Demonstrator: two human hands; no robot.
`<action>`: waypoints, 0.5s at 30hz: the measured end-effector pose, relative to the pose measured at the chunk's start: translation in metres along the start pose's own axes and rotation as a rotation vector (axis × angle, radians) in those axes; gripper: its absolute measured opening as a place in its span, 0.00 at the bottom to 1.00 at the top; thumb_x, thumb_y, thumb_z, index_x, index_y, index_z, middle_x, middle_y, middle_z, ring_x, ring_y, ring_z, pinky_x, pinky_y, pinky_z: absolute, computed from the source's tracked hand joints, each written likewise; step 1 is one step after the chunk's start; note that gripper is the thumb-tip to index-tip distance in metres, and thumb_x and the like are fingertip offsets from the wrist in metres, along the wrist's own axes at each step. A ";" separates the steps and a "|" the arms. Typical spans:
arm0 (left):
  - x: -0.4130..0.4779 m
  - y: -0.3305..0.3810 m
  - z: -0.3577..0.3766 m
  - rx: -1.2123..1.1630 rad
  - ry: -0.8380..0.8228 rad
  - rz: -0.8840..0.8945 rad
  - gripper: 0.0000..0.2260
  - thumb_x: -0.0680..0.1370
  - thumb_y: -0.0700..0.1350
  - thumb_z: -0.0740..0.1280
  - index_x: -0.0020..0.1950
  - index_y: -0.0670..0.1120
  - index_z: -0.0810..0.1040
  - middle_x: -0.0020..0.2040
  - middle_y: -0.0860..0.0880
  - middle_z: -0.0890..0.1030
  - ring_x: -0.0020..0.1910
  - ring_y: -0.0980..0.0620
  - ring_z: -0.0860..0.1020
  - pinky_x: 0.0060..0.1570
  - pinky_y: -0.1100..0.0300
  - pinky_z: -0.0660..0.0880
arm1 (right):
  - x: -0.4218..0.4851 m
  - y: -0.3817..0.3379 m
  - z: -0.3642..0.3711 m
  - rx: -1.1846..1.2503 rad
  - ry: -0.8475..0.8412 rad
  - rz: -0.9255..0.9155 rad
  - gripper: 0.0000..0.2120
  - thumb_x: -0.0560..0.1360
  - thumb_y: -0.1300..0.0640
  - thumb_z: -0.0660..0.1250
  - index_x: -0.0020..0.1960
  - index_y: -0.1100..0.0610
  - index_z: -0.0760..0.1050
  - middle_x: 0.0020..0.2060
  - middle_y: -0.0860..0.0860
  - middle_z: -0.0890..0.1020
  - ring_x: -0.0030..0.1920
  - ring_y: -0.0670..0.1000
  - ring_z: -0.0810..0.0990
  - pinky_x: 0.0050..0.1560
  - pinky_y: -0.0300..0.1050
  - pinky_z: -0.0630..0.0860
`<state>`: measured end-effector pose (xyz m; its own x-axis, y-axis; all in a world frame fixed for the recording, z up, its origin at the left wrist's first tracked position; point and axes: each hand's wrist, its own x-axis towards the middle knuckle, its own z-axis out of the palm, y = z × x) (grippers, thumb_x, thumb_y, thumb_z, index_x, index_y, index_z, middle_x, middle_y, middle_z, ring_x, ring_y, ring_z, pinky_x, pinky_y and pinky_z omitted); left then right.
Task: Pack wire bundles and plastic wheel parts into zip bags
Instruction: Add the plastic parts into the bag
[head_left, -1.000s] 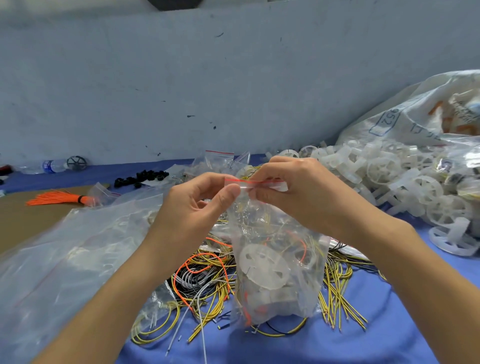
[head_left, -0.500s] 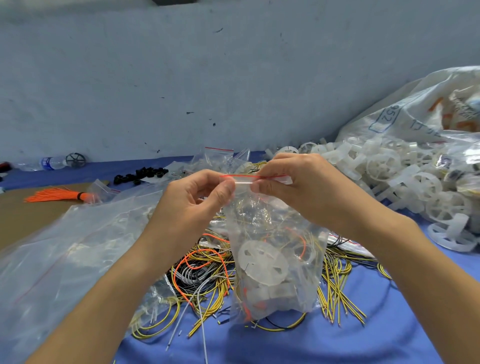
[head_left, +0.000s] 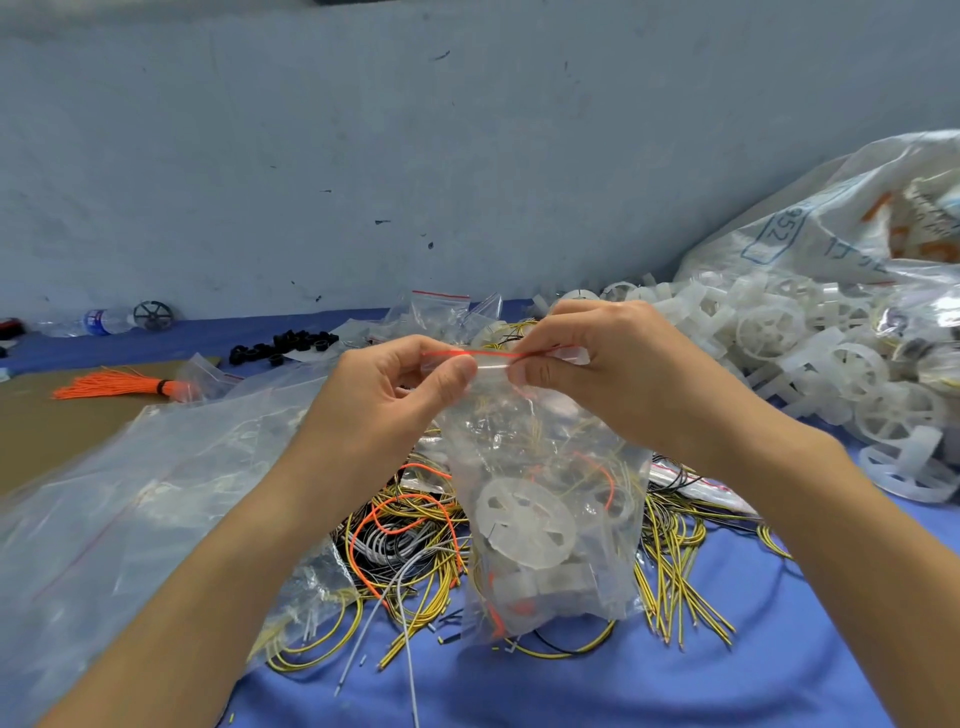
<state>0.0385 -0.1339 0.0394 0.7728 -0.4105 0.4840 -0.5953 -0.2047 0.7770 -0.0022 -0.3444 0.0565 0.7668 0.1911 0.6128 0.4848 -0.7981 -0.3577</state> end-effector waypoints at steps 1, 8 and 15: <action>0.000 0.000 -0.001 0.014 0.001 0.000 0.08 0.75 0.54 0.68 0.47 0.52 0.83 0.41 0.53 0.85 0.42 0.52 0.83 0.48 0.58 0.78 | 0.000 0.000 0.000 0.006 0.002 0.005 0.05 0.75 0.49 0.72 0.48 0.48 0.84 0.42 0.42 0.80 0.44 0.48 0.79 0.48 0.54 0.77; 0.002 0.008 -0.002 0.074 -0.057 0.051 0.04 0.76 0.50 0.70 0.46 0.53 0.83 0.41 0.59 0.85 0.40 0.62 0.82 0.38 0.74 0.73 | -0.001 -0.008 0.001 -0.045 0.000 -0.061 0.08 0.75 0.49 0.71 0.51 0.50 0.85 0.42 0.46 0.81 0.43 0.50 0.79 0.47 0.52 0.76; 0.001 0.006 -0.011 0.167 -0.034 0.062 0.03 0.76 0.50 0.70 0.47 0.53 0.83 0.42 0.58 0.84 0.41 0.60 0.83 0.42 0.70 0.77 | -0.002 -0.003 -0.006 -0.072 -0.012 -0.041 0.07 0.76 0.50 0.71 0.51 0.50 0.85 0.42 0.45 0.81 0.44 0.49 0.79 0.48 0.52 0.76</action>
<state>0.0385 -0.1263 0.0489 0.7274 -0.4562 0.5127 -0.6719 -0.3215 0.6672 -0.0077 -0.3460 0.0602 0.7524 0.2307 0.6170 0.4844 -0.8285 -0.2809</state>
